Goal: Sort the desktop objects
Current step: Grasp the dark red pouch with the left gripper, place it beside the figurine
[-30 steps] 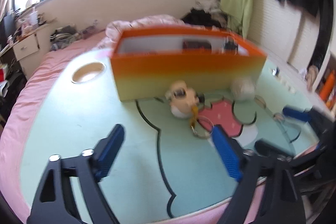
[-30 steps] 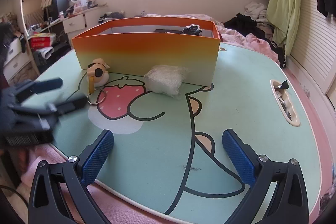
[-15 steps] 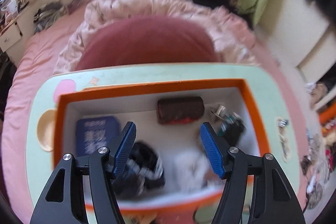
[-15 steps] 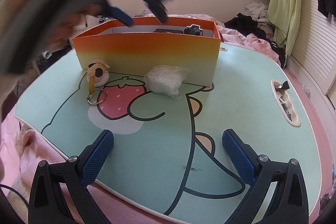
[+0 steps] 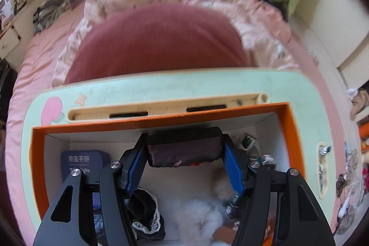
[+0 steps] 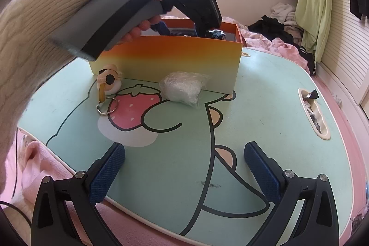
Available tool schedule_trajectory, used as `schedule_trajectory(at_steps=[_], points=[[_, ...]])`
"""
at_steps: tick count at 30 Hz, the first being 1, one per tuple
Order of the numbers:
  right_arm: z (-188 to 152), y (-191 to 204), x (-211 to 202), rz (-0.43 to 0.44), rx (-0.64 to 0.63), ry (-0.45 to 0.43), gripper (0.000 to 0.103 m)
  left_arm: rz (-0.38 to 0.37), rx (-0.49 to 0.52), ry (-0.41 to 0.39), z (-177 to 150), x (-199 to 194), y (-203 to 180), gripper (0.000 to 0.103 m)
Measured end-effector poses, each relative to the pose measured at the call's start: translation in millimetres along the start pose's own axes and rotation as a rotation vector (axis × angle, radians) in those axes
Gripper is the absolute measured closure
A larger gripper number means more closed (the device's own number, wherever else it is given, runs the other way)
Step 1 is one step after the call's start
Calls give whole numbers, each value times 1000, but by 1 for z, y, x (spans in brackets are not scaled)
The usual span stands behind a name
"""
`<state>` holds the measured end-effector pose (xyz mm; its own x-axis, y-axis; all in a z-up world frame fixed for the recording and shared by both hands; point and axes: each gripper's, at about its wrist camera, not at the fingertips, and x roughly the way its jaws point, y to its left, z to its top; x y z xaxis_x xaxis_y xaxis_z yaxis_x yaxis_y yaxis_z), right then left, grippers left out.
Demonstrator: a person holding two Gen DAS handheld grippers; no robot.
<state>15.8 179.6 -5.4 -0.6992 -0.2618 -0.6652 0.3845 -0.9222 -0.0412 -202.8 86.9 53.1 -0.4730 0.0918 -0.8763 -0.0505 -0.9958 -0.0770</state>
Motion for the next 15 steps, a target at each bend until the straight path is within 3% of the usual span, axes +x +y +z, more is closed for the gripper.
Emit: schedule_trajectory(at_steps=[5,9,12,15], points=[[0,0,0,-1,0,0,0,-102,18,-193,-21,-68,17,41],[-1,-1,0,0,-1,0,0,-221,49,-356,-80,-137,39,41],[-1,-1,0,0,-1,0,0,-274,54,-368,-119,-143,49,41],[-1,-2,0,0,-2,0,0,-282,62,-323,-154,-117,52,41]])
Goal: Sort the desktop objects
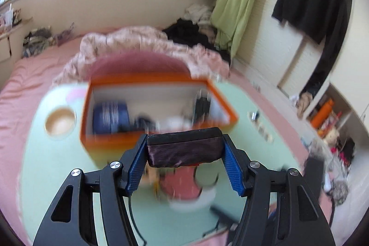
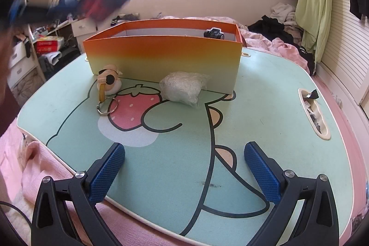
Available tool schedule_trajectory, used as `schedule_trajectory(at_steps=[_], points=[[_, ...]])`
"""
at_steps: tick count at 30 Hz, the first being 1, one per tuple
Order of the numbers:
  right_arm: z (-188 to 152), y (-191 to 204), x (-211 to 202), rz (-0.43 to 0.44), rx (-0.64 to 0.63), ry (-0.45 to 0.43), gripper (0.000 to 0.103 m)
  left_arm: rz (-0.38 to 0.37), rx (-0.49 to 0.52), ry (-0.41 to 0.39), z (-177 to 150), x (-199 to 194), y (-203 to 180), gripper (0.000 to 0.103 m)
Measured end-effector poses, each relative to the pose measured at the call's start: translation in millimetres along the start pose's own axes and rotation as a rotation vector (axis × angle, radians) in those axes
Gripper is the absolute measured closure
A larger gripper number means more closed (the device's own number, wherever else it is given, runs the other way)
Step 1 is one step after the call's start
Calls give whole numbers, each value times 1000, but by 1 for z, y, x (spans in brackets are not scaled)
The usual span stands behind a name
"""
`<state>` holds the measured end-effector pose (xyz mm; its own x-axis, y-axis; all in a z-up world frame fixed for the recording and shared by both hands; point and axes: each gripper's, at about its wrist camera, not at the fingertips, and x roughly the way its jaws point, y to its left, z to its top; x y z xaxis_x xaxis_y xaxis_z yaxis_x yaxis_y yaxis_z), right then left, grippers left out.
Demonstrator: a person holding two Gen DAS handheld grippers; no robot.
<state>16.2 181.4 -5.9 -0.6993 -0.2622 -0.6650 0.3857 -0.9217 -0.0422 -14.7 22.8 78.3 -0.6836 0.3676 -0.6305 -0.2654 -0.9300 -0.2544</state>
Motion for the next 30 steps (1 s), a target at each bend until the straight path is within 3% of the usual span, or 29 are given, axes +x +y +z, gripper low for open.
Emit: schedule_trajectory(at_steps=[3,8,11,14,19,24,26,27,30], points=[[0,0,0,1,0,0,0,1,-8,64,-18,30,6,41],[0,0,0,1,0,-1,0,54,-31,16,-21,38,6,40],[0,-1,0,1,0,-1,0,20,-53,-13,-23,24,10,39],[-1,-1,0,1,0,-1,0,12,-73,-47,-32,1,18,24],[0,-2,0,0,-1,-1,0,95,-32,-42,-67,-23,23,21],[1,-3,0,-2,-2,0,0,248,61,63,-86,12,22,19],[1,-3,0,-2,-2,1,0,316,115,-5,-88,18,17,8],[0,-2,0,-2,-3,1,0,321,118,-15,-87,21,18,0],[1,-2,-1,-3,-5,0,0,275,65,-12,-87,25,35,0]])
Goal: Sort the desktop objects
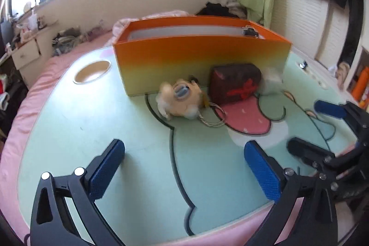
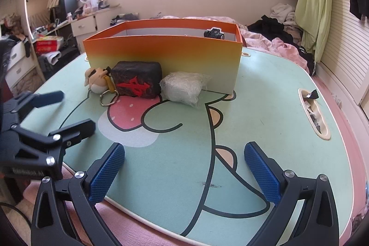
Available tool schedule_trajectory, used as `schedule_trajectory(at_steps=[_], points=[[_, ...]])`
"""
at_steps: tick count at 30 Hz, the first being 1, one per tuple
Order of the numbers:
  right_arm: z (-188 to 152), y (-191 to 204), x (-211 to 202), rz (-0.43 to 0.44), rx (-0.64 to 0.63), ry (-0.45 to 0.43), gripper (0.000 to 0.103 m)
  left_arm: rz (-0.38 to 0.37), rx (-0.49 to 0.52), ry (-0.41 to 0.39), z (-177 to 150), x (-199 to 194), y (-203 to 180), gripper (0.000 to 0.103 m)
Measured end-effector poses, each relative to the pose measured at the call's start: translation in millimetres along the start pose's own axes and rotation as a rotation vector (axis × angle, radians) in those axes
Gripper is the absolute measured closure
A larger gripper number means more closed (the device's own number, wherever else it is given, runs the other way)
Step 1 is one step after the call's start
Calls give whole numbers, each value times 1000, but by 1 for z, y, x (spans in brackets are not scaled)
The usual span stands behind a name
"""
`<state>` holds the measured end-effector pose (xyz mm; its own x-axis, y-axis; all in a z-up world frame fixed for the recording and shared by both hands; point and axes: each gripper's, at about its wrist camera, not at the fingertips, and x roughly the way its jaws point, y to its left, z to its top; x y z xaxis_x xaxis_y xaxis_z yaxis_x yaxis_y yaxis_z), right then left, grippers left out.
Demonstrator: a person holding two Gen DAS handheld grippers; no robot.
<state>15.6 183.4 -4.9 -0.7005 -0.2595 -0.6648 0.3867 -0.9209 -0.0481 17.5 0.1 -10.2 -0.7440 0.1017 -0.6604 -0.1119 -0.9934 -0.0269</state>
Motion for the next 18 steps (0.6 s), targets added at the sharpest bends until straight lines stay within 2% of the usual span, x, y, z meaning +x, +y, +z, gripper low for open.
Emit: schedule_trajectory(at_steps=[18], points=[[-1,-1,0,3,-3,0,0,3,0,-4,-5,1,3,0]])
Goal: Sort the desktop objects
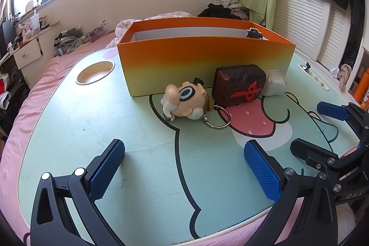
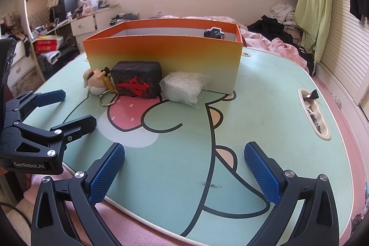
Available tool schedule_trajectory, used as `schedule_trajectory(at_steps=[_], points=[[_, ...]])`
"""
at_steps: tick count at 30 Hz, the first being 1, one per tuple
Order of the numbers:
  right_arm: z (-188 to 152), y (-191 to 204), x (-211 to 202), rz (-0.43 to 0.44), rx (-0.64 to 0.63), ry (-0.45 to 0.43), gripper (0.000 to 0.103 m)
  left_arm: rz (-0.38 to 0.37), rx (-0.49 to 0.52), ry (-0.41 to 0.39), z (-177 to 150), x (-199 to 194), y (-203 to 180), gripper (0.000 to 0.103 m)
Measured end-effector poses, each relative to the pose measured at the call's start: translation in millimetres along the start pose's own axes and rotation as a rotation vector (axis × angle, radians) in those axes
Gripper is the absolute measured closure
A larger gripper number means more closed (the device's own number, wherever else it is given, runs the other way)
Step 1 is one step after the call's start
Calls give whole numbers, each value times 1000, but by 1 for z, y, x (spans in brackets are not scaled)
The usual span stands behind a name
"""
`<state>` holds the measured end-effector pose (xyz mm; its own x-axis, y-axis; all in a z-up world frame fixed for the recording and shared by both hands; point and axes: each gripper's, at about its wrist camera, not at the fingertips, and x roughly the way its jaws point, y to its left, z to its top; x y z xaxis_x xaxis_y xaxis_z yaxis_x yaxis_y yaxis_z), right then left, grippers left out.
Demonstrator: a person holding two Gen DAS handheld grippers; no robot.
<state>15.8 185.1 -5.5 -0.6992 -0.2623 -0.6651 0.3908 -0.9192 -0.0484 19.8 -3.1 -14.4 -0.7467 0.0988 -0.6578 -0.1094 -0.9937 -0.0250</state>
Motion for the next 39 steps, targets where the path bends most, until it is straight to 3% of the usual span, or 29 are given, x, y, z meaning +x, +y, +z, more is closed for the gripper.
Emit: schedule_trajectory(at_steps=[8,10,12,14,17,21,24,26,28,32,35,37,39], points=[[0,-3,0,-2,4,-6,1,0,0,0,1,-1,-1,0],[0,-4,-2,-4,6,-21,16,-1,-1,0,0,-1,-1,0],[0,-4,-6,4,4,-34,48,-3,0,-1,0,-1,0,0],[0,-6,-9,48,4,-35,65,-2,0,-1,1,-1,-1,0],[7,-15,-23,111,37,-68,72,-3,1,-1,1,-1,-1,0],[52,-41,-41,98,107,-124,91,-3,0,-1,0,-1,-1,0],[104,-53,-30,178,172,-78,91,-3,1,-1,0,-2,-1,0],[136,-52,-7,183,191,-12,91,-3,0,-1,0,-2,-1,0],[157,-44,21,125,177,56,90,-4,1,-2,-1,-3,-2,0],[167,-35,71,19,152,204,89,-3,0,-2,-1,-4,-4,0],[165,-35,91,-24,163,237,88,-3,1,-3,-2,-4,-4,0],[163,-34,89,-108,165,225,81,-2,2,-3,-1,-4,-7,0],[164,-31,84,-84,161,201,59,-4,2,-3,0,-4,-8,0]])
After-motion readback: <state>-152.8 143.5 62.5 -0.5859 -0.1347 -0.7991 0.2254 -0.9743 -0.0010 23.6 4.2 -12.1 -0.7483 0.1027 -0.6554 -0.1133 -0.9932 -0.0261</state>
